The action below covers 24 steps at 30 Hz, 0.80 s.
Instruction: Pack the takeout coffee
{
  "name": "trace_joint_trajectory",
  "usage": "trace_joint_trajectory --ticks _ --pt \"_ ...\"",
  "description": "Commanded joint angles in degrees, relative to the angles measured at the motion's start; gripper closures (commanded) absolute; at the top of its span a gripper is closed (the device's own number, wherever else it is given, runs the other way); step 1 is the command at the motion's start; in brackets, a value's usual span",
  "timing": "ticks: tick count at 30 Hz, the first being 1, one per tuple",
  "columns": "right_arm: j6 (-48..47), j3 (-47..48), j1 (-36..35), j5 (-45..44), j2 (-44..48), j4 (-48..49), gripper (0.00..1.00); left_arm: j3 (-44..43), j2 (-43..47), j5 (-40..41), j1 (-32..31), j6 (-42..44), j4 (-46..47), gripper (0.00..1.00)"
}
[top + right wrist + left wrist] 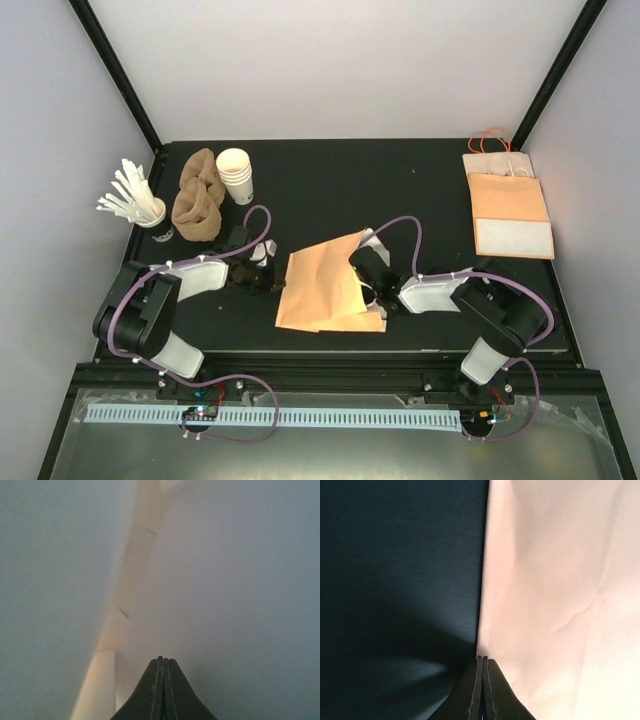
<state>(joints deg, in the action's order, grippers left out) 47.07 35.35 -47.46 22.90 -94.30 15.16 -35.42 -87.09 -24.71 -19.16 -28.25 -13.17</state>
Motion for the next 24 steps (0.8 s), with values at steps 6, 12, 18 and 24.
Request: trace_joint_trajectory --ticks 6,12,18,24 --pt "3.1 3.8 -1.1 3.2 -3.9 4.9 0.99 4.6 -2.9 -10.1 -4.2 -2.8 2.7 0.98" --pt "4.4 5.4 -2.1 5.7 -3.1 2.4 0.99 4.6 -3.6 -11.3 -4.6 -2.5 3.6 0.99" --pt "5.2 5.1 -2.3 9.7 2.7 2.0 0.99 4.5 -4.4 -13.0 -4.6 -2.4 5.2 0.98" --pt "6.7 5.6 -2.2 11.3 4.4 2.1 0.99 4.7 -4.3 -16.1 -4.6 -2.6 7.6 0.96"
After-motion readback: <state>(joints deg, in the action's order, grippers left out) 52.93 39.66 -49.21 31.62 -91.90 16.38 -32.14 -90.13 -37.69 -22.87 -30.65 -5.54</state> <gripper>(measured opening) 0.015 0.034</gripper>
